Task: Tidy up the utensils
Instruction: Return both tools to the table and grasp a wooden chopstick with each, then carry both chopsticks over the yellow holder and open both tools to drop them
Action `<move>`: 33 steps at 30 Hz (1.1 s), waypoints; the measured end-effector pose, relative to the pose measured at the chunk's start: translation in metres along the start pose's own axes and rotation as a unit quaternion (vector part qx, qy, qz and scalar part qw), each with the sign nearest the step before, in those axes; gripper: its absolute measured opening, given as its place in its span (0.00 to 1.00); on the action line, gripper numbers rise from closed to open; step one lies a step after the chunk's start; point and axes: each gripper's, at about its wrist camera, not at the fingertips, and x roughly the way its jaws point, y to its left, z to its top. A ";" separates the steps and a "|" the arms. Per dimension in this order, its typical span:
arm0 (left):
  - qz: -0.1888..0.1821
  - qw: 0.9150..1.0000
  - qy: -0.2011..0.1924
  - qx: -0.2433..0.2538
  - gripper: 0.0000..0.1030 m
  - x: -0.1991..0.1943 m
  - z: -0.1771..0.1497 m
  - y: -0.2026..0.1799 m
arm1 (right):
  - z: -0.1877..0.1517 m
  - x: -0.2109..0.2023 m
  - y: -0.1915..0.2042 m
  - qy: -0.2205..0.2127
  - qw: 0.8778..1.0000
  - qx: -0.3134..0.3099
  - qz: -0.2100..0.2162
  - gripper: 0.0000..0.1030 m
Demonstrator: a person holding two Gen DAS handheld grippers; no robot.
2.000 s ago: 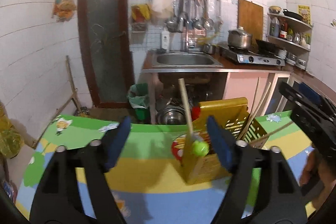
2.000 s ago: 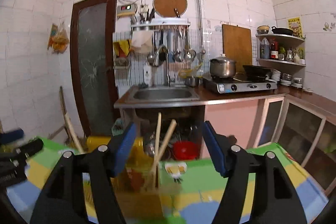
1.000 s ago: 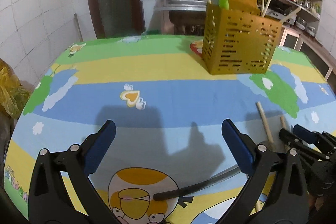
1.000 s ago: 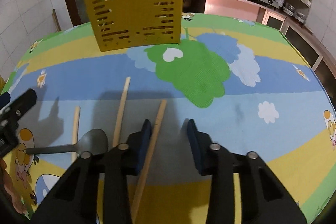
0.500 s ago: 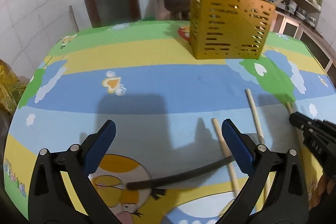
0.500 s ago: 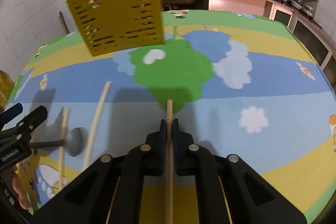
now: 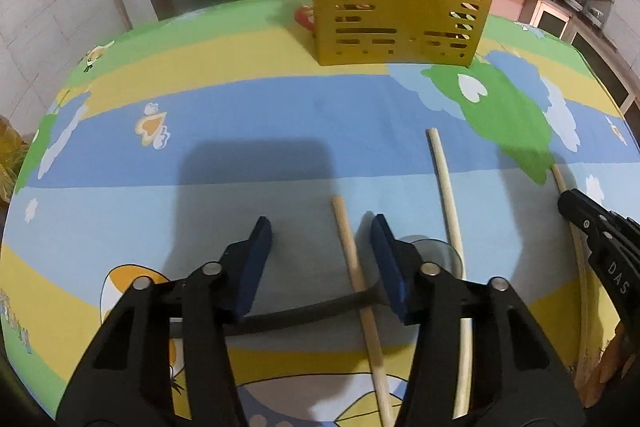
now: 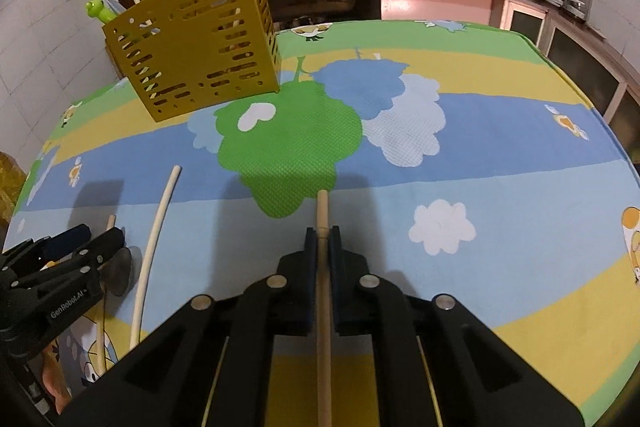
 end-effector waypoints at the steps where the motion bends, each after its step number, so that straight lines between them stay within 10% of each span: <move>1: -0.001 1.000 0.003 0.003 0.42 0.000 0.001 -0.002 | 0.000 0.000 0.000 0.000 1.000 -0.001 -0.004 0.06; 7: -0.010 1.000 0.008 0.021 0.13 0.003 0.007 -0.010 | 0.003 0.004 -0.003 0.007 1.000 -0.001 -0.007 0.06; 21: -0.041 0.999 -0.027 0.008 0.04 -0.002 0.015 0.001 | 0.005 -0.016 -0.005 -0.052 0.997 0.045 0.033 0.06; 33: -0.051 0.976 -0.212 -0.014 0.04 -0.101 0.015 0.014 | 0.005 -0.098 0.003 -0.229 0.972 0.032 0.046 0.06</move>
